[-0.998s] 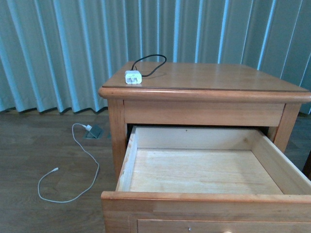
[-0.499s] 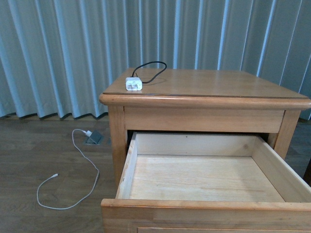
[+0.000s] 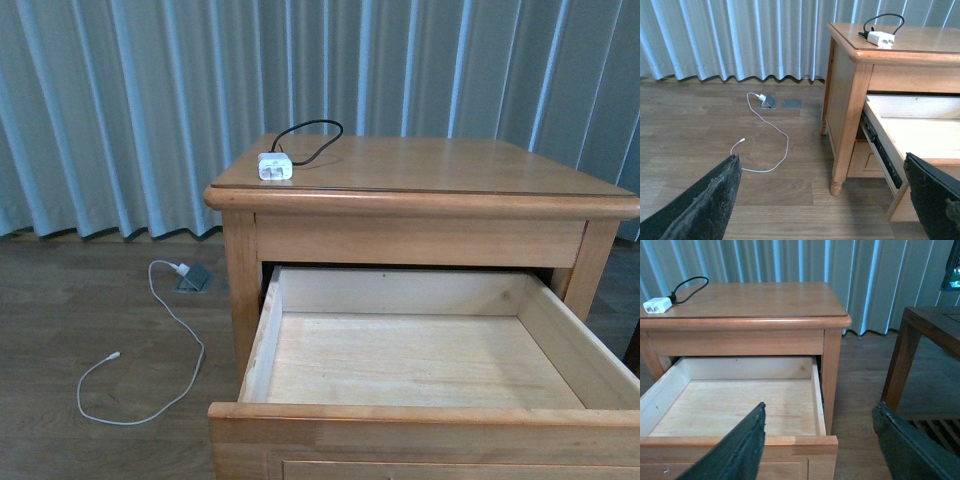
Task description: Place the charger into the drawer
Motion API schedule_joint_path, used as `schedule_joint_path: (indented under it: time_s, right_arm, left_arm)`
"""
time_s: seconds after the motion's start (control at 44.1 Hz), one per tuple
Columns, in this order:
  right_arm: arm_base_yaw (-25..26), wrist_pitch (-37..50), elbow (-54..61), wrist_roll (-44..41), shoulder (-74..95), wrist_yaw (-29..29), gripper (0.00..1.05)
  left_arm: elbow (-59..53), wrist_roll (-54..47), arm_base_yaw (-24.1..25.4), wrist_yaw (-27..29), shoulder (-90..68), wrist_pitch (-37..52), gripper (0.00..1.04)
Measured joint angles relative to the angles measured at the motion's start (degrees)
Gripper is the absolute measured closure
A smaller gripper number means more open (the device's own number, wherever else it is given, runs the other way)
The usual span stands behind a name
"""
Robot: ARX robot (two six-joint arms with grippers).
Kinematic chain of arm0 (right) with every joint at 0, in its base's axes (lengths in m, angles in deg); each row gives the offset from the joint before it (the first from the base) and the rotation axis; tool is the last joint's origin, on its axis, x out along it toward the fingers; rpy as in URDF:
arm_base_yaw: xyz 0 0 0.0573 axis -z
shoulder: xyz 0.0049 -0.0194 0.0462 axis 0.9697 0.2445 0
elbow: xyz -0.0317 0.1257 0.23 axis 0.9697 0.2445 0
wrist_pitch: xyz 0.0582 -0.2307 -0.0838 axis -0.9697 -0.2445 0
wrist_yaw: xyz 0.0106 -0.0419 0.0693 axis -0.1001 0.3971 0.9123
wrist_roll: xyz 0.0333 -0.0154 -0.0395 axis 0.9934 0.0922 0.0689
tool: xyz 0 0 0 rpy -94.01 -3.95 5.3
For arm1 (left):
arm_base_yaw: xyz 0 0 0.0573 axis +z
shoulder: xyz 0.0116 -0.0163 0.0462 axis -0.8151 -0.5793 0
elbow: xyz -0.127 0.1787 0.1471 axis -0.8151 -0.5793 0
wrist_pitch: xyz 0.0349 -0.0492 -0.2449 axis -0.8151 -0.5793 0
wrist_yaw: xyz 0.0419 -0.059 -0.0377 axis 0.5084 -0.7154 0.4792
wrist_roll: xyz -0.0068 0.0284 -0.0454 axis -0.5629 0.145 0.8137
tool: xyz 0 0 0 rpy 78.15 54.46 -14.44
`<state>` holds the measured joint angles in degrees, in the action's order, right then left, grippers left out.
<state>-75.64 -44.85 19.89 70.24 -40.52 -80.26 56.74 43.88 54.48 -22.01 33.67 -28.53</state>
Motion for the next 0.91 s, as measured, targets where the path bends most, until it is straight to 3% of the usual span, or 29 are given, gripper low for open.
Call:
schedule_joint_path:
  time_s: [0.159, 0.25, 0.363, 0.408, 0.431, 0.907]
  right_arm:
    - [0.00, 0.00, 0.00, 0.07, 0.00, 0.00, 0.06]
    - [0.00, 0.00, 0.00, 0.02, 0.00, 0.00, 0.09]
    - [0.00, 0.00, 0.02, 0.02, 0.00, 0.00, 0.08]
    - [0.00, 0.00, 0.04, 0.02, 0.00, 0.04, 0.08]
    - [0.00, 0.00, 0.07, 0.00, 0.00, 0.02, 0.08]
    - [0.00, 0.00, 0.07, 0.00, 0.00, 0.00, 0.08]
  left_arm:
    - [0.00, 0.00, 0.00, 0.00, 0.00, 0.00, 0.06]
    - [-0.02, 0.15, -0.61, 2.10, -0.35, 0.39, 0.06]
    - [0.11, 5.51, -11.80, 36.74, -10.51, 10.64, 0.06]
    - [0.66, 6.95, -12.68, 43.91, -15.54, 10.97, 0.06]
    - [1.01, 7.30, -12.66, 44.61, -17.40, 11.58, 0.06]
    - [30.27, 9.31, -17.33, 26.16, -58.01, 18.32, 0.06]
